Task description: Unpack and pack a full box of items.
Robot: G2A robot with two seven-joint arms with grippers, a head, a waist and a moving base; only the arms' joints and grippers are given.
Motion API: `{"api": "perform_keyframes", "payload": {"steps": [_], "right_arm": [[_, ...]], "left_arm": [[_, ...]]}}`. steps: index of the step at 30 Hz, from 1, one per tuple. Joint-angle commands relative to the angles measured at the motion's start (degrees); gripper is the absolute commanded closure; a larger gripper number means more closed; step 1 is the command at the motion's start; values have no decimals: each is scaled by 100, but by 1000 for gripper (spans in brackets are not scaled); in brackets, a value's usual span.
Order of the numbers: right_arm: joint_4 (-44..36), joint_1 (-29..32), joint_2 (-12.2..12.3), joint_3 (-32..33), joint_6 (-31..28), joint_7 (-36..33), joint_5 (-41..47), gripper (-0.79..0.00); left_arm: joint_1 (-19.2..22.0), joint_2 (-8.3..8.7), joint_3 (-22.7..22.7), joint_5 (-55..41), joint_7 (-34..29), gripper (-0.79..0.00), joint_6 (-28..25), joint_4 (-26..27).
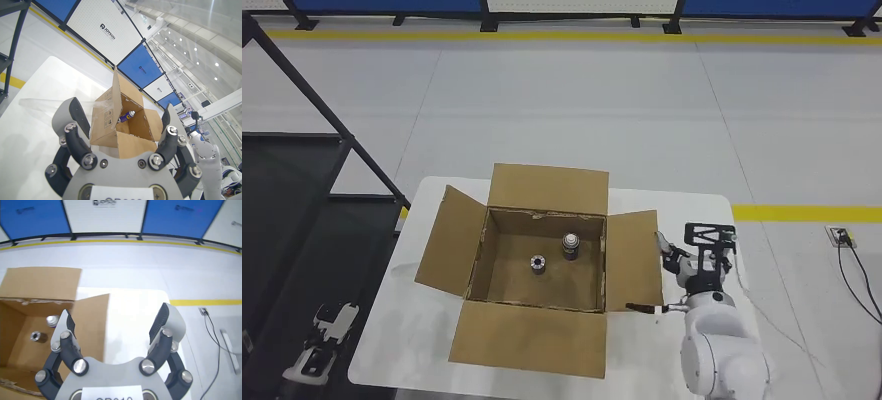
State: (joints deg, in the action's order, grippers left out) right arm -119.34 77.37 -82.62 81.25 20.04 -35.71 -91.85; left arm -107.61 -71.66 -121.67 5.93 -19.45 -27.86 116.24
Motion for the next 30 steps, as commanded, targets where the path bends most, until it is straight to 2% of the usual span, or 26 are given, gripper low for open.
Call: {"api": "perform_keyframes", "payload": {"steps": [1, 5, 10, 12, 15, 16, 17, 18, 20, 21, 23, 30], "right_arm": [[95, 290, 25, 539, 67, -65, 107, -785], [632, 414, 58, 1105, -316, -147, 828, -785], [1507, 135, 90, 1292, -874, -63, 1351, -785], [1871, -26, 100, 1303, -963, 24, 1395, -711], [2372, -288, 113, 1312, -1078, 114, 1490, -680], [2498, -351, 117, 1320, -1122, 159, 1542, -653], [2609, -407, 123, 1342, -1150, 215, 1559, -545], [2706, -457, 130, 1359, -1188, 244, 1585, -480], [2837, -539, 142, 1382, -1292, 268, 1667, -274], [2888, -571, 148, 1396, -1321, 281, 1690, -212], [2948, -614, 161, 1397, -1365, 270, 1676, 0], [2457, -478, 183, 1385, -1456, 449, 1794, 0]], "left_arm": [[0, 0, 0, 0, 0, -785, 0, 0], [0, 0, 0, 0, 0, -785, 0, 0], [0, 0, 0, 0, 0, -785, 0, 0], [0, 0, 0, 0, 0, -785, 0, 0], [0, 0, 0, 0, 0, -785, 0, 0], [0, 0, 0, 0, 0, -785, 0, 0], [0, 0, 0, 0, 0, -785, 0, 0], [0, 0, 0, 0, 0, -785, 0, 0], [0, 0, 0, 0, 0, -785, 0, 0], [0, 0, 0, 0, 0, -785, 0, 0], [0, 0, 0, 0, 0, -785, 0, 0], [0, 0, 0, 0, 0, -785, 0, 0]]}}
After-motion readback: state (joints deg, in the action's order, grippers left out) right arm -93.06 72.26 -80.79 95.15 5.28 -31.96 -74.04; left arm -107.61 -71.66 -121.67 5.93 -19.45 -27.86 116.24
